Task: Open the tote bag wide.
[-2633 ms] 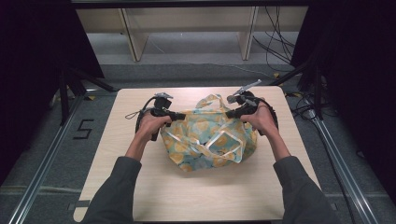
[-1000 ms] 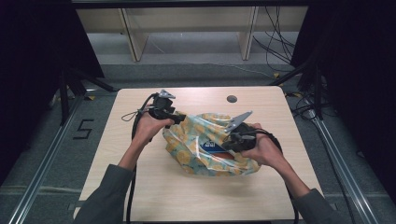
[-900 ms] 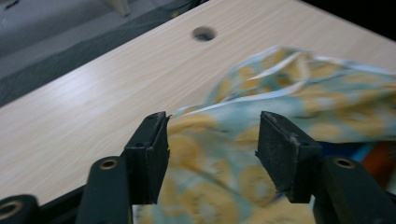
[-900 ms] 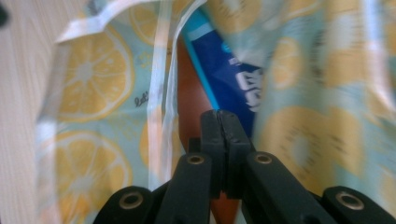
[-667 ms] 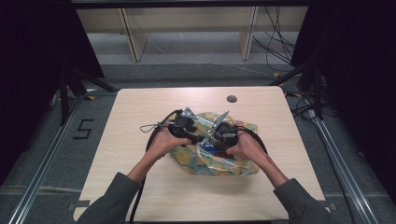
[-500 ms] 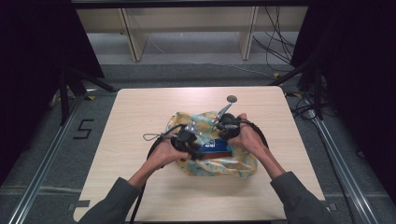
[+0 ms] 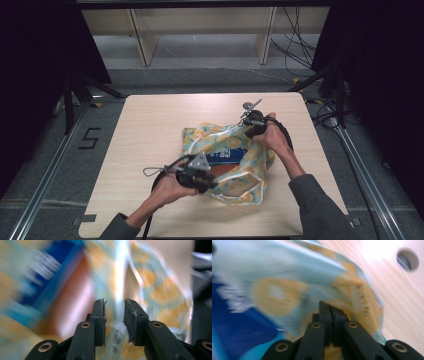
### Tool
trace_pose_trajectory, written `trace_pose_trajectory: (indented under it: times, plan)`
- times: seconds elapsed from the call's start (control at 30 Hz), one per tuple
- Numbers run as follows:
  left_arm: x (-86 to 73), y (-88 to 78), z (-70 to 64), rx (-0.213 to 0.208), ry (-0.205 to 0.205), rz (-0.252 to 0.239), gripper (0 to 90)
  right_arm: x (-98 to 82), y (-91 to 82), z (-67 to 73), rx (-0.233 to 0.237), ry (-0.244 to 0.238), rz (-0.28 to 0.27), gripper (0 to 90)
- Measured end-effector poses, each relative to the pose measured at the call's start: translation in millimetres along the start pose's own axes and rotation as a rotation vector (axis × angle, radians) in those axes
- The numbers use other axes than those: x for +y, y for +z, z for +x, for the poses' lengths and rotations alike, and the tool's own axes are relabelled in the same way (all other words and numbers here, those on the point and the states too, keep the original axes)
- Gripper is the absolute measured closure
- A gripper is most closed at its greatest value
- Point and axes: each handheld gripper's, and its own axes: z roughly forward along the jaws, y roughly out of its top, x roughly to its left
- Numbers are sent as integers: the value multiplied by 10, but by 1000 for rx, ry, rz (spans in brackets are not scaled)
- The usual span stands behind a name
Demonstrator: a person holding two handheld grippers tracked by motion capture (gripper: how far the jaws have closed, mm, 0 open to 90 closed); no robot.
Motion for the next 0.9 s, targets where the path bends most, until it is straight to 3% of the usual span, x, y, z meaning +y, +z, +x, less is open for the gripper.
trace_pose_trajectory:
  times: [0.07, 0.13, 0.27, 0.33, 0.37, 0.4, 0.43, 0.53, 0.6, 0.67, 0.7, 0.77, 0.8, 0.9]
  plan:
    - [158, -5, 203, 61, -38, -24, 711, 24, -111, 72, 33, -29, -40, 894]
    - [276, 20, 446, 81, -90, -58, 720, 17, -203, 150, 74, -50, -72, 893]
    - [380, 153, 868, 146, -148, 12, 731, -68, -207, 222, 108, -82, -52, 893]
    - [365, 233, 1075, 164, -197, 44, 732, -109, -159, 175, 108, -51, -58, 894]
    - [337, 261, 1177, 185, -226, 36, 738, -126, -145, 127, 98, -18, -52, 895]
    - [288, 284, 1279, 179, -271, 22, 740, -149, -90, 45, 104, -20, -62, 896]
    - [238, 302, 1347, 169, -291, -4, 744, -185, -58, -30, 72, 35, -55, 900]
    - [84, 333, 1454, 179, -322, 22, 754, -277, 34, -202, 67, 125, -52, 900]
    - [-24, 339, 1489, 184, -343, 24, 754, -333, 100, -276, 72, 122, -68, 900]
    - [-63, 291, 1481, 169, -373, -11, 748, -357, 96, -255, 82, 168, -42, 900]
    - [-52, 249, 1451, 185, -360, -13, 730, -361, 99, -240, 61, 169, -49, 899]
    - [-10, 141, 1366, 192, -333, -35, 713, -346, -5, -178, 80, 154, -62, 894]
    - [19, 78, 1316, 189, -317, -51, 700, -335, -56, -160, 79, 104, -104, 892]
    - [91, -90, 1077, 154, -274, -118, 659, -301, -279, 22, 98, 74, -162, 886]
